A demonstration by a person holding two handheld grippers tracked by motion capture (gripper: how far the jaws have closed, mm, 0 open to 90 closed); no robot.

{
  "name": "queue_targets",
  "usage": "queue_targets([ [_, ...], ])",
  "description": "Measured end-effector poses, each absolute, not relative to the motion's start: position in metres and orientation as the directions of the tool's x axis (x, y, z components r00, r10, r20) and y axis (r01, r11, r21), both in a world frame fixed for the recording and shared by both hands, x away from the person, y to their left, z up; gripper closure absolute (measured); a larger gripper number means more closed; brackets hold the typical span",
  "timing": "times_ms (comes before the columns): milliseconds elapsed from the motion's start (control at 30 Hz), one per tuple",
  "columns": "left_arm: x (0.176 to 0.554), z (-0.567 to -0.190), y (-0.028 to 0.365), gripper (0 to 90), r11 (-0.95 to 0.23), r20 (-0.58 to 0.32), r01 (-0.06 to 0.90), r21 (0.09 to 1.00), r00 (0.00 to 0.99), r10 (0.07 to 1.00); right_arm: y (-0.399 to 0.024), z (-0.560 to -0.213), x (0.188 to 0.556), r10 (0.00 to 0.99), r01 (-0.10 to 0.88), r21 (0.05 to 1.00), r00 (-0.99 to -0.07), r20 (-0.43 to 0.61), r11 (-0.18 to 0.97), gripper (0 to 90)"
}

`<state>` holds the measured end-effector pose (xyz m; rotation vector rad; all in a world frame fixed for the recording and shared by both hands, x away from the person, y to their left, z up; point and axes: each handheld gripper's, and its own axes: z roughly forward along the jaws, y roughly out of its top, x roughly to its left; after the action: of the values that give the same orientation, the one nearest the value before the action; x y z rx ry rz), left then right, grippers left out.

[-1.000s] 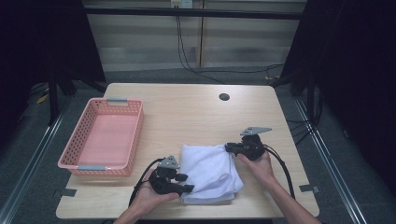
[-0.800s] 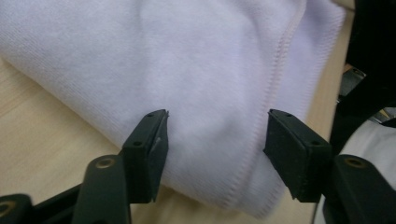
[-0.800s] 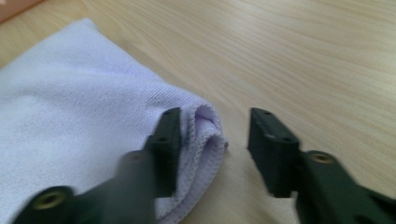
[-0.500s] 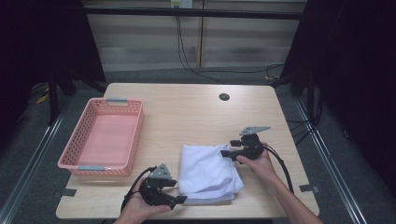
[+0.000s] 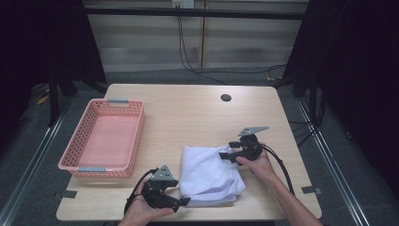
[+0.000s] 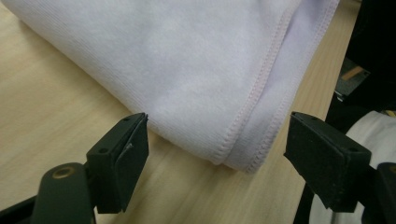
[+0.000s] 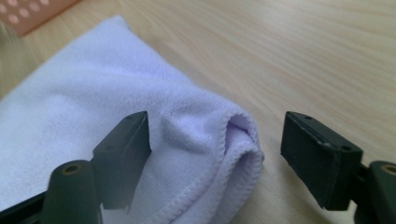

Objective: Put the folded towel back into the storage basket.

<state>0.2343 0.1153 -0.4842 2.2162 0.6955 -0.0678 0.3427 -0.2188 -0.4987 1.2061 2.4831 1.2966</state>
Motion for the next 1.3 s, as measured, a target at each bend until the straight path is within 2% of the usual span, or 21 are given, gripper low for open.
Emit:
queue_targets([
  [233, 0.236, -0.491, 0.108, 20.6, -0.572, -0.273, 0.497, 0.653, 0.858, 0.435, -0.211, -0.506, 0.343, 0.665, 0.604, 0.704, -0.704, 0.250, 0.375, 23.6],
  [300, 0.236, -0.492, 0.106, 20.6, -0.566, -0.286, 0.510, 0.648, 0.852, 0.439, -0.211, -0.506, 0.343, 0.653, 0.600, 0.702, -0.714, 0.254, 0.383, 28.2],
  [400, 0.236, -0.492, 0.105, 23.0, -0.579, -0.273, 0.503, 0.642, 0.855, 0.440, -0.211, -0.506, 0.342, 0.654, 0.606, 0.700, -0.710, 0.261, 0.378, 29.6],
  [467, 0.236, -0.492, 0.104, 25.3, -0.581, -0.263, 0.503, 0.639, 0.853, 0.450, -0.211, -0.505, 0.341, 0.643, 0.597, 0.701, -0.722, 0.257, 0.390, 35.3],
  [733, 0.235, -0.491, 0.097, 42.0, -0.615, -0.192, 0.453, 0.646, 0.876, 0.443, -0.208, -0.505, 0.338, 0.626, 0.608, 0.691, -0.726, 0.283, 0.392, 51.5],
  [800, 0.237, -0.491, 0.098, 54.1, -0.610, -0.202, 0.461, 0.645, 0.872, 0.447, -0.208, -0.505, 0.338, 0.624, 0.615, 0.686, -0.723, 0.295, 0.388, 55.5],
  [900, 0.241, -0.490, 0.100, 62.5, -0.616, -0.224, 0.473, 0.631, 0.870, 0.439, -0.207, -0.504, 0.337, 0.625, 0.619, 0.682, -0.721, 0.299, 0.389, 62.5],
  [1033, 0.243, -0.490, 0.102, 66.4, -0.600, -0.254, 0.496, 0.628, 0.859, 0.444, -0.209, -0.505, 0.338, 0.627, 0.644, 0.679, -0.701, 0.339, 0.353, 69.0],
  [1300, 0.249, -0.486, 0.104, 68.9, -0.580, -0.295, 0.504, 0.640, 0.858, 0.421, -0.212, -0.499, 0.341, 0.625, 0.649, 0.678, -0.697, 0.351, 0.344, 72.3],
])
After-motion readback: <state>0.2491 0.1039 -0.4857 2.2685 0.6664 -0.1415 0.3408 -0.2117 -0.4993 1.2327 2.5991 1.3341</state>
